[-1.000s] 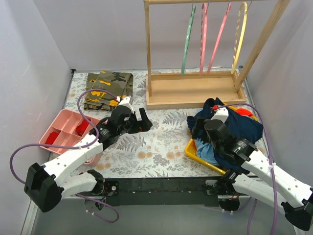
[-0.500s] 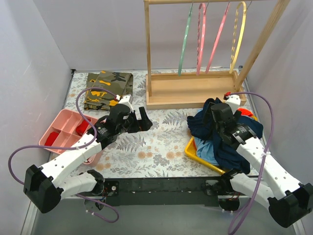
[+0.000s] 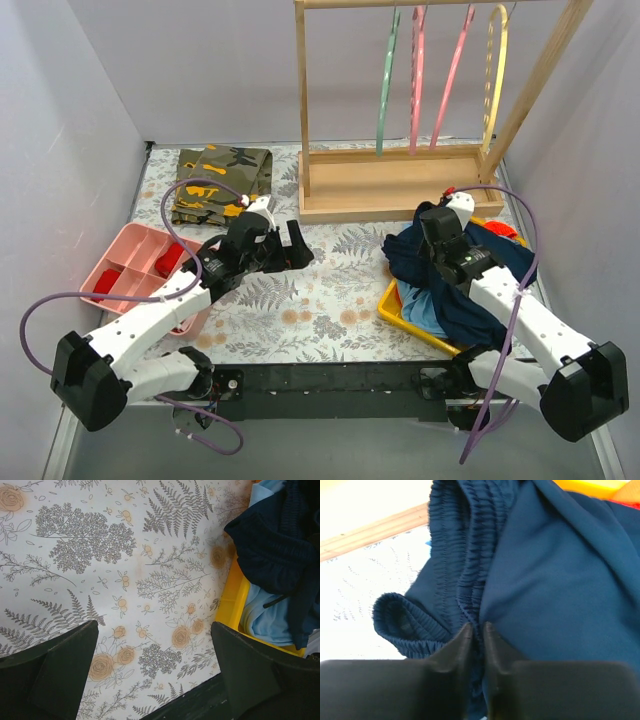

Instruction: Place the shorts on the hanger

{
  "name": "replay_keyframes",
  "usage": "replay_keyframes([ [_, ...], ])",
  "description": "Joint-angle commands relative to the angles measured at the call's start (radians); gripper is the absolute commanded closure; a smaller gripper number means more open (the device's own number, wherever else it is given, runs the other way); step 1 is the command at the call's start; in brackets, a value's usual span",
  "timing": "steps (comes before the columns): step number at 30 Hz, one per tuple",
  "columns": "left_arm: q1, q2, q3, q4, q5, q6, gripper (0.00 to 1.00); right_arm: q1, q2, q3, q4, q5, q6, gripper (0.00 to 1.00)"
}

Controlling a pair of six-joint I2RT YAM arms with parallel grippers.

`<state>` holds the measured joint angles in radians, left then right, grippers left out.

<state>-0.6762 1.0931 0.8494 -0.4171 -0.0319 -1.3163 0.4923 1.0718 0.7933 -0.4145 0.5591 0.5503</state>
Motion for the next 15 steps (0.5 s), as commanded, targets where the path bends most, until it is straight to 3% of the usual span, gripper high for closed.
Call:
replay_keyframes([
  [1,-0.002,0.022,0.036,0.031,0.044,0.005,0.07,-0.003,-0.1,-0.017,-0.051,-0.004,0.005,0.95],
  [7,-0.002,0.099,0.08,0.142,0.174,-0.018,0.21,-0.003,-0.341,-0.026,-0.138,-0.183,-0.038,0.99],
  [12,-0.003,0.256,0.169,0.256,0.254,-0.054,0.26,0.0,-0.461,-0.118,-0.087,-0.459,-0.061,0.99],
  [15,-0.008,0.318,0.22,0.322,0.283,-0.067,0.27,0.002,-0.498,-0.124,-0.079,-0.525,-0.091,0.99],
])
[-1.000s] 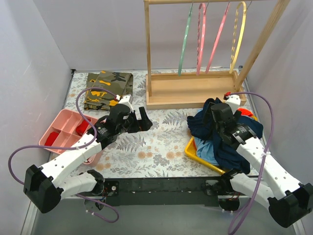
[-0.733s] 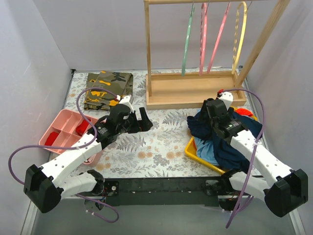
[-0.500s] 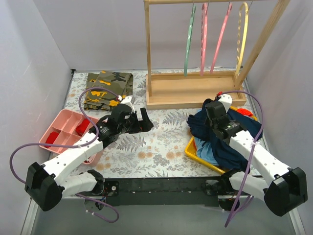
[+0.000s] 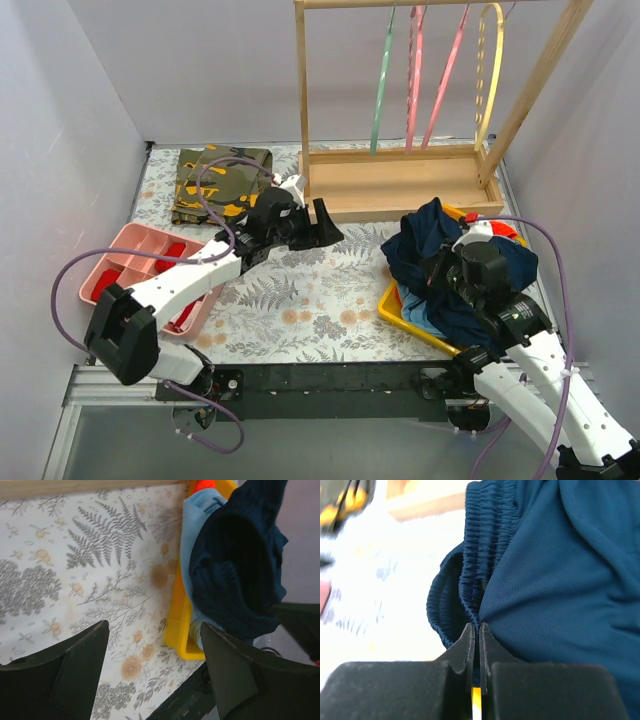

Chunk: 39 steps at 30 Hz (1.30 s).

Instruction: Place the shorts on the hanger

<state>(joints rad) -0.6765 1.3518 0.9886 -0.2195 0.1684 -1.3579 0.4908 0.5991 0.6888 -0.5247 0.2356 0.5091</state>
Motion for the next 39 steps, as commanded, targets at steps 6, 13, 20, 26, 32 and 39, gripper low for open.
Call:
replay_keyframes([
  [6,-0.041,0.274,0.232,0.184,0.134,0.072,0.31,0.005,-0.025,-0.02,-0.009,-0.214,-0.066,0.99],
  [13,-0.113,0.493,0.344,0.313,0.14,0.212,0.37,0.006,-0.044,-0.02,-0.04,-0.179,-0.035,0.99],
  [20,-0.158,0.651,0.439,0.525,0.119,0.233,0.36,0.006,-0.033,0.021,-0.087,-0.133,-0.047,0.99],
  [26,-0.166,0.681,0.404,0.759,0.057,0.186,0.4,0.005,-0.03,0.052,-0.124,-0.091,-0.05,0.99],
  [32,-0.169,0.629,0.352,0.87,0.056,0.212,0.94,0.006,-0.01,0.107,-0.159,-0.029,-0.05,0.99],
  [39,-0.169,0.408,0.187,0.867,0.005,0.262,1.0,0.006,0.019,0.254,-0.205,0.071,-0.058,0.99],
])
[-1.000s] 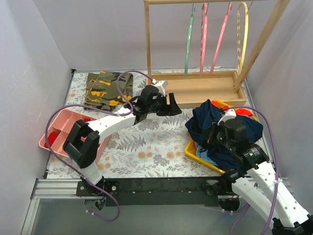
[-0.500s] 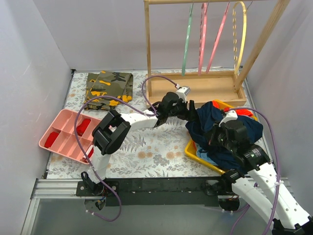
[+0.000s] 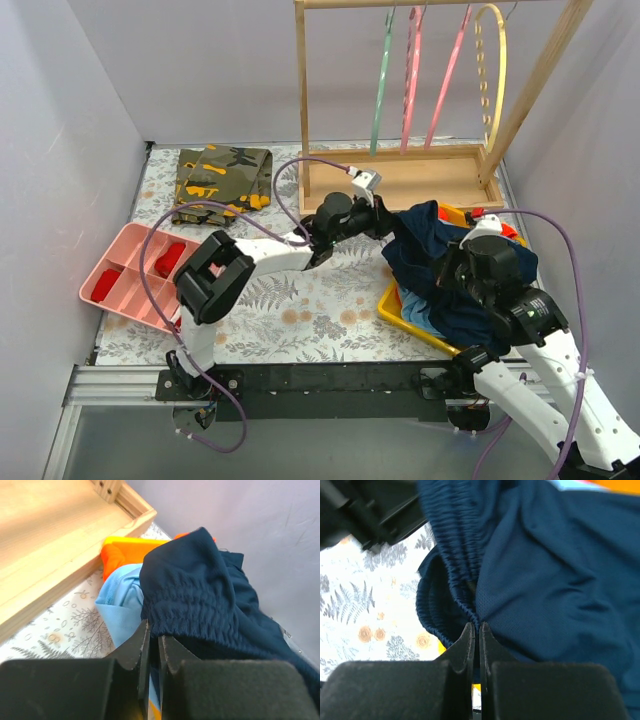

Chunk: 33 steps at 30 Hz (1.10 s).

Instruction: Place the shorts on the hanger

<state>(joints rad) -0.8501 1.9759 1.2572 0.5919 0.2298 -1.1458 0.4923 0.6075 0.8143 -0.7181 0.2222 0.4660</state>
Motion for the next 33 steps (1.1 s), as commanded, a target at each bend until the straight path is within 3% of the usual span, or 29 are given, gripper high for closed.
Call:
replay_keyframes([
  [1,0.005,-0.256,-0.1,0.048,-0.069,0.057,1.0,0.003,0.015,0.149,-0.017,0.092,-0.023,0.97],
  [6,0.008,-0.473,-0.133,-0.113,-0.145,0.096,1.0,0.003,0.061,0.298,-0.015,0.129,-0.041,0.92],
  [11,0.006,-0.629,-0.144,-0.331,-0.21,0.086,1.0,0.003,0.089,0.341,0.019,0.111,-0.046,0.84],
  [17,0.008,-0.77,-0.087,-0.679,-0.355,0.032,1.0,0.002,0.168,0.39,0.051,0.024,-0.055,0.68],
  [18,0.006,-0.782,-0.053,-0.725,-0.375,0.028,1.0,0.003,0.182,0.396,0.052,0.005,-0.056,0.59],
  [23,0.006,-0.813,0.068,-1.006,-0.498,-0.005,1.0,0.006,0.285,0.411,0.071,-0.216,-0.076,0.41],
  [26,0.006,-0.783,0.204,-1.18,-0.532,-0.011,1.0,0.095,0.305,0.393,0.078,-0.2,-0.046,0.38],
  [27,0.006,-0.744,0.282,-1.275,-0.543,-0.02,1.0,0.191,0.304,0.382,0.086,-0.164,-0.024,0.37],
  [33,0.006,-0.706,0.439,-1.441,-0.593,-0.039,1.0,0.574,0.356,0.298,0.213,0.084,0.137,0.37],
])
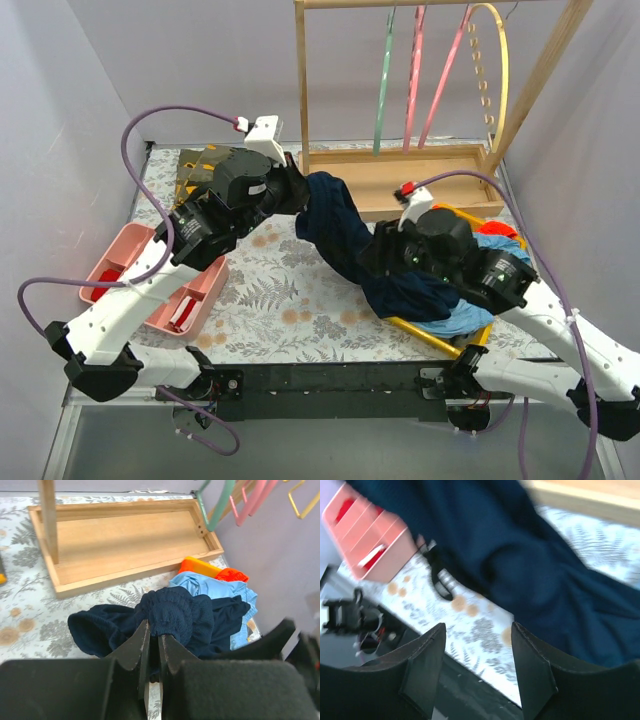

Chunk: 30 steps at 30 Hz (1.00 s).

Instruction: Place the shorts on the hanger

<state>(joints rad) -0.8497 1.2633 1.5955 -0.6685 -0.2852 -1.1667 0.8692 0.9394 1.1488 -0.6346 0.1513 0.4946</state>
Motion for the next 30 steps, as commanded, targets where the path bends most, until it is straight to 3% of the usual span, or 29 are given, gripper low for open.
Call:
replay_keyframes([
  [1,0.008,0.007,0.153,-0.192,-0.081,-0.008,1.0,0.235,0.041,-0.031,0.137,0.231,0.116,0.36],
  [3,0.008,0.018,0.214,-0.236,-0.078,0.004,1.0,0.324,0.093,0.001,0.157,0.299,0.121,0.34],
  [8,0.006,0.062,0.426,-0.319,-0.022,0.08,1.0,0.369,0.162,0.104,0.176,0.396,0.052,0.27],
  [14,0.006,-0.042,0.419,-0.272,-0.037,0.238,1.0,0.367,0.217,0.302,0.119,0.447,-0.05,0.25],
  [19,0.008,-0.131,0.171,-0.117,0.165,0.311,1.0,0.366,0.216,0.332,0.066,0.536,-0.073,0.21],
  [23,0.006,-0.15,-0.135,-0.001,0.4,0.279,1.0,0.341,0.151,0.224,0.032,0.57,-0.048,0.21],
  [27,0.005,-0.119,-0.423,0.231,0.717,0.208,1.0,0.272,0.062,0.012,0.032,0.527,0.016,0.21],
  [28,0.005,-0.082,-0.466,0.269,0.754,0.165,0.96,0.26,0.03,-0.027,0.039,0.495,0.024,0.21],
  [29,0.006,-0.062,-0.526,0.296,0.767,0.145,0.71,0.24,0.016,-0.072,0.052,0.473,0.025,0.21],
  [30,0.005,-0.045,-0.545,0.323,0.762,0.128,0.69,0.229,0.006,-0.137,0.064,0.456,0.039,0.21],
])
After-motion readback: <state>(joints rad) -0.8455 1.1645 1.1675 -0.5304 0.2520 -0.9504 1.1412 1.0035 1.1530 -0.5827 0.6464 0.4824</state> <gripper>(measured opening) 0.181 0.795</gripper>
